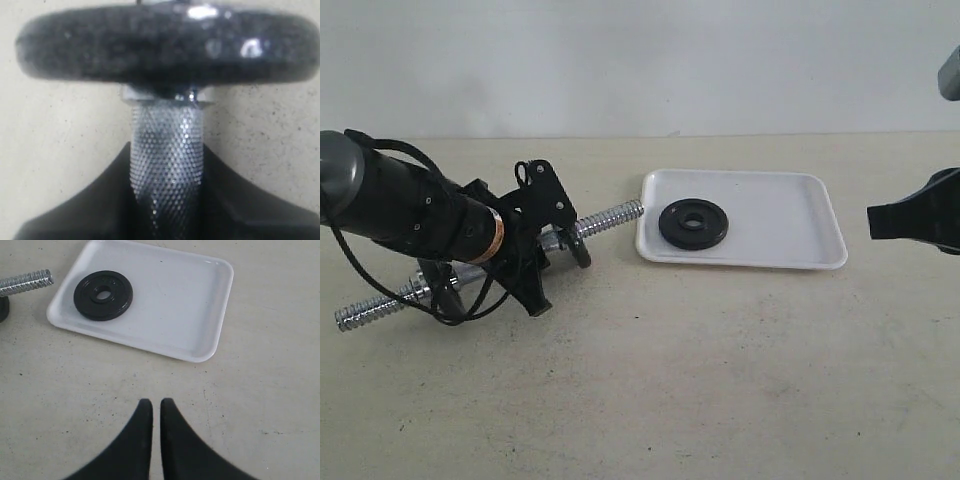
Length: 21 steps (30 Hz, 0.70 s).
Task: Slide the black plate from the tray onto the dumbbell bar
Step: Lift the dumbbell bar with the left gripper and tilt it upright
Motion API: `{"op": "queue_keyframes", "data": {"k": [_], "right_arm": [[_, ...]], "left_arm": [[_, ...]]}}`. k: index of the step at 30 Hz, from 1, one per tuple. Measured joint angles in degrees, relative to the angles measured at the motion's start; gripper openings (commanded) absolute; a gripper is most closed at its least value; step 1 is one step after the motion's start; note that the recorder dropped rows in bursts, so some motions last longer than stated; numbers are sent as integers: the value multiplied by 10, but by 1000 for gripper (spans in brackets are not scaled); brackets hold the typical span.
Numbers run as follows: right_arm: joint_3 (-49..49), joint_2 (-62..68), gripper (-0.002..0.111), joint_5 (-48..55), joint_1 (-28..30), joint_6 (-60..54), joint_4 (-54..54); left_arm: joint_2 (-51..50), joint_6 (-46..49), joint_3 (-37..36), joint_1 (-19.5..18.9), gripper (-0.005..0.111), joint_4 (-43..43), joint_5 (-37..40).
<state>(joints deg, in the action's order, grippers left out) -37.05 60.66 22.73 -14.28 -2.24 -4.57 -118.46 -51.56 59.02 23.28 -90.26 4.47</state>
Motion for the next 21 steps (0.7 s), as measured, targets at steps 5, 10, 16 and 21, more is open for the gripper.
{"op": "queue_keyframes", "data": {"k": [5, 10, 16, 21], "right_arm": [[0, 0, 3, 0, 0, -21, -32], [0, 0, 3, 0, 0, -51, -64], [0, 0, 3, 0, 0, -54, -69], [0, 0, 3, 3, 0, -54, -71]], "left_arm": [[9, 0, -6, -2, 4, 34, -13], [44, -2, -44, -6, 4, 45, -76], [85, -4, -97, -4, 4, 45, -139], [109, 9, -122, -4, 4, 44, -141]]}}
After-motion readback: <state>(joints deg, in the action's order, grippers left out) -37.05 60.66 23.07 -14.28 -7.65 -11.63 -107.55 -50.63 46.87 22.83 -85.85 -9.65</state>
